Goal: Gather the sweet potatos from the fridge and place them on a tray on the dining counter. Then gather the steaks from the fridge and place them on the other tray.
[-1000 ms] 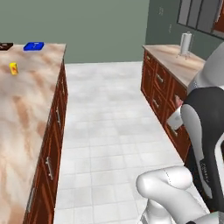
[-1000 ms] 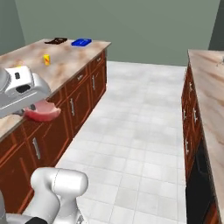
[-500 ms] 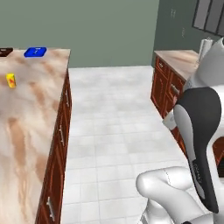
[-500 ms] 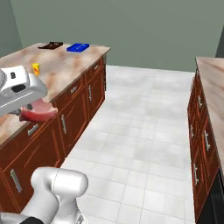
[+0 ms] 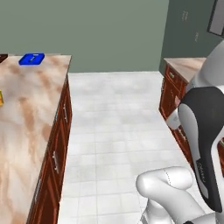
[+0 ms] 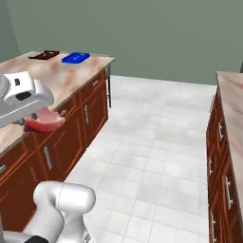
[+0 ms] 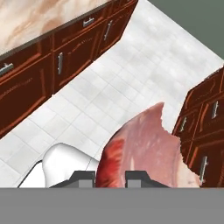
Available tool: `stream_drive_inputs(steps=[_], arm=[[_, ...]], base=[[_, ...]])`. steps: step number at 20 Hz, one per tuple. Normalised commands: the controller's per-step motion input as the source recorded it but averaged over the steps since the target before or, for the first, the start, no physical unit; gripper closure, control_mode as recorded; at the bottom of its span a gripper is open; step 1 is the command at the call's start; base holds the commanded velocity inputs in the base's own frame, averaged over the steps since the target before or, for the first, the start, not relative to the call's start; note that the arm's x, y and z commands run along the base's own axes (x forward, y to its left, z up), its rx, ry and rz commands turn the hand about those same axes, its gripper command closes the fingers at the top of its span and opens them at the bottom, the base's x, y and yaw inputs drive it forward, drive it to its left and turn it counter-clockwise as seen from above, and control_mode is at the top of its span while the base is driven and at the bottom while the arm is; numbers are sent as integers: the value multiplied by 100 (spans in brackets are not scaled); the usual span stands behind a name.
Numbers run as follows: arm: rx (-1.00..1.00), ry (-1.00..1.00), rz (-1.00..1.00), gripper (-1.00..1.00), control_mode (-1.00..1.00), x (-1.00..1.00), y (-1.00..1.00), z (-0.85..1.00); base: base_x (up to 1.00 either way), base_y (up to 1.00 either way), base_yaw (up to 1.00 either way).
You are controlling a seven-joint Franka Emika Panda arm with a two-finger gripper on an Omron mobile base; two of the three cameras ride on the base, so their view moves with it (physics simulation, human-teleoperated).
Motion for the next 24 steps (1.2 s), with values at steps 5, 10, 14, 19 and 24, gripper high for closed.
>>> stream_drive_inputs(steps=[5,10,14,19,24], arm=[[0,0,0,100,100,0,0,0],[0,0,0,100,100,0,0,0],[0,0,0,100,100,0,0,0],[0,0,0,100,100,0,0,0],[0,0,0,100,100,0,0,0]], base=[[100,-4,7],[100,19,6],[100,9,8],[100,-3,6],[100,6,1]])
